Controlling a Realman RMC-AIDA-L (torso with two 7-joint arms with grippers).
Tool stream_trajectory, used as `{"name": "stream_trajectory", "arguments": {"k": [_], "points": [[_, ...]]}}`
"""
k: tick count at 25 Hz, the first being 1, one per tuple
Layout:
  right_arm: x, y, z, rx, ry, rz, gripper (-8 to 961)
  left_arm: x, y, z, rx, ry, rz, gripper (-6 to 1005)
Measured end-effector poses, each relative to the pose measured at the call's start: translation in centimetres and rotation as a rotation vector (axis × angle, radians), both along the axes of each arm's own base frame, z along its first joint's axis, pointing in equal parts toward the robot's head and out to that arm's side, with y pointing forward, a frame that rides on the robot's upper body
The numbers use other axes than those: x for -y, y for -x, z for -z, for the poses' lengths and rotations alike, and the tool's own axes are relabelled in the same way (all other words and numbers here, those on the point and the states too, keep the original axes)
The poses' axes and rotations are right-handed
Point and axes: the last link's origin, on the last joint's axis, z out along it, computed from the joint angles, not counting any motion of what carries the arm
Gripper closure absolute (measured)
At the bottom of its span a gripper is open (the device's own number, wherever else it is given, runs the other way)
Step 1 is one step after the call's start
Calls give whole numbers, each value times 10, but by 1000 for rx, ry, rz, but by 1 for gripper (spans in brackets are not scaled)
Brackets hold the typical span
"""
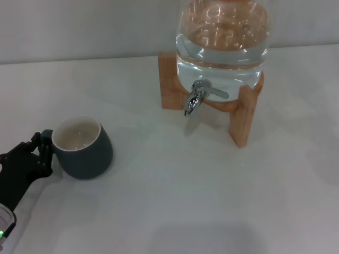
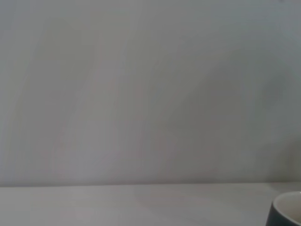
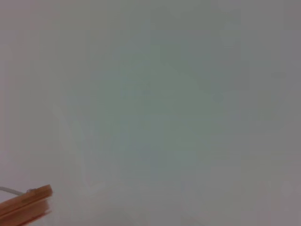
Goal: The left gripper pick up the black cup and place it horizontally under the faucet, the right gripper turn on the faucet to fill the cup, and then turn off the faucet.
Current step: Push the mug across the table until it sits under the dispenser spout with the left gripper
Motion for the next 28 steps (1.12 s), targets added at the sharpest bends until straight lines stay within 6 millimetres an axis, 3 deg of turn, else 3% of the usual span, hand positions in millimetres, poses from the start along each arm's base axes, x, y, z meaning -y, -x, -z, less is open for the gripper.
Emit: {"name": "stream_trajectory", "arguments": {"k": [15,28], "points": [[0,-2,0,2,0,5,109,1,-11,0,17,-2,70,841],[-2,1,2,3,10,-7,110,-1,-25,11,-3,72,152,841]]}}
